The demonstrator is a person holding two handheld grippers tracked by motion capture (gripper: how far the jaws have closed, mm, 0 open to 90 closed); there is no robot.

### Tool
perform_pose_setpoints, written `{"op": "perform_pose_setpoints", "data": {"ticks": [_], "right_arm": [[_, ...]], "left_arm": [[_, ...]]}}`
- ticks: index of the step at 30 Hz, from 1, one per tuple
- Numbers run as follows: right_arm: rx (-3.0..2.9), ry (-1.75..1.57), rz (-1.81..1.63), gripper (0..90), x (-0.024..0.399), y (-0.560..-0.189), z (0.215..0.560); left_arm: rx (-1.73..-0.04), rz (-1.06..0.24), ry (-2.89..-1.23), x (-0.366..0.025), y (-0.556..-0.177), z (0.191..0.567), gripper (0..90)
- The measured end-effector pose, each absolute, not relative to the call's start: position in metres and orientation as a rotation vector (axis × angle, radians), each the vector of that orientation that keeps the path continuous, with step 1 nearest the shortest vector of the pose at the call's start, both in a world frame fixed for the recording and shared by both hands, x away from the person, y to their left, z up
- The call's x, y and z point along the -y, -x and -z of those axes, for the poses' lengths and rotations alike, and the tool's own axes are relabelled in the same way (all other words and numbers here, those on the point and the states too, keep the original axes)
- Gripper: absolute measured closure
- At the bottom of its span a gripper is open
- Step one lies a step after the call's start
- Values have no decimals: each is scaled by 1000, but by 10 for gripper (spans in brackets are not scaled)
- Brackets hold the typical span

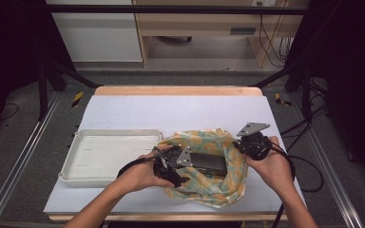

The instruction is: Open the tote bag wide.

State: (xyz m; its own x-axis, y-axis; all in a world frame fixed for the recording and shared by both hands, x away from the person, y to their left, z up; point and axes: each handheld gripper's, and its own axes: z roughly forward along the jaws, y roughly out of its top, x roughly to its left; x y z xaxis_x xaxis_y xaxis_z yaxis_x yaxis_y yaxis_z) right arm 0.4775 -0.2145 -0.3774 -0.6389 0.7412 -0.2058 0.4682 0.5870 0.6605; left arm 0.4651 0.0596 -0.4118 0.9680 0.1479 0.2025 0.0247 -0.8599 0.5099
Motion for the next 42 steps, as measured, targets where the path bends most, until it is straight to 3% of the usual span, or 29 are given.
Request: {"op": "perform_pose_setpoints", "data": {"ticks": [5,16,28,42], "right_arm": [[-2355,-965,-793,879,215,-477,377],[-2345,-974,-801,880,218,-479,378],[-2349,-1025,-800,891,236,-485,396],[-2397,-1110,-766,897,253,-501,438]], "left_arm": [[-152,-353,-2587,-60,-468,413,472],[-198,-338,-2599,-63,-469,409,895],[-199,-339,-2546,-75,-442,413,900],[-187,-334,-2616,-72,-434,425,900]]}}
